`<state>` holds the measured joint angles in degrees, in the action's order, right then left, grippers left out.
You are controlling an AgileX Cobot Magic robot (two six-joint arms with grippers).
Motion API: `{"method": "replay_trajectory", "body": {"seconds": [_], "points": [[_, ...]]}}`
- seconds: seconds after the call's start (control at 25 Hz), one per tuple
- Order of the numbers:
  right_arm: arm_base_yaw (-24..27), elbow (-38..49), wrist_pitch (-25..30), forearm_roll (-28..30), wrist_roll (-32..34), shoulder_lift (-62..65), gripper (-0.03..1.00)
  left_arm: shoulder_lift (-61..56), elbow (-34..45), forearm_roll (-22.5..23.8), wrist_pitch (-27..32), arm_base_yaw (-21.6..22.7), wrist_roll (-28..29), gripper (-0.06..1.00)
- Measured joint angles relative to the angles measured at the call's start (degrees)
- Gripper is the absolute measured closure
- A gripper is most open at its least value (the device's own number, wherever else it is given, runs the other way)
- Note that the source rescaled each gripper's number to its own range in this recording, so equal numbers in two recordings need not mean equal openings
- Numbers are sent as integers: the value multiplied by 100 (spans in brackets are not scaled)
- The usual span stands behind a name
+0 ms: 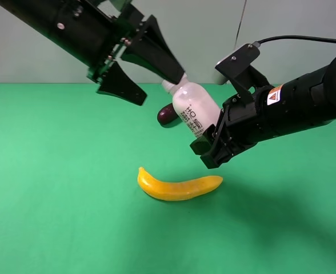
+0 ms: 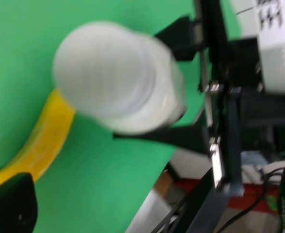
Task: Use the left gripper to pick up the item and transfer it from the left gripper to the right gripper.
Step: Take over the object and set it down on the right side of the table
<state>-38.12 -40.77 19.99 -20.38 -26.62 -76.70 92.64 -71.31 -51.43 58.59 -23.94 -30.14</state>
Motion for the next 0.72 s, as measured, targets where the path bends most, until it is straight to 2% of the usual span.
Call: {"method": "replay_trajectory", "body": {"seconds": [0.4,0.52,0.72], "points": [[0,0,-81,-10,0,0,93,-1213,0,1306,225,399,516,-3],[0,0,-81,-14,0,0,93,-1647,0,1914,241,399,742,-3],[0,0,-81,-62,0,0,93,-2411,0,3078,253,399,1441,-3]]}}
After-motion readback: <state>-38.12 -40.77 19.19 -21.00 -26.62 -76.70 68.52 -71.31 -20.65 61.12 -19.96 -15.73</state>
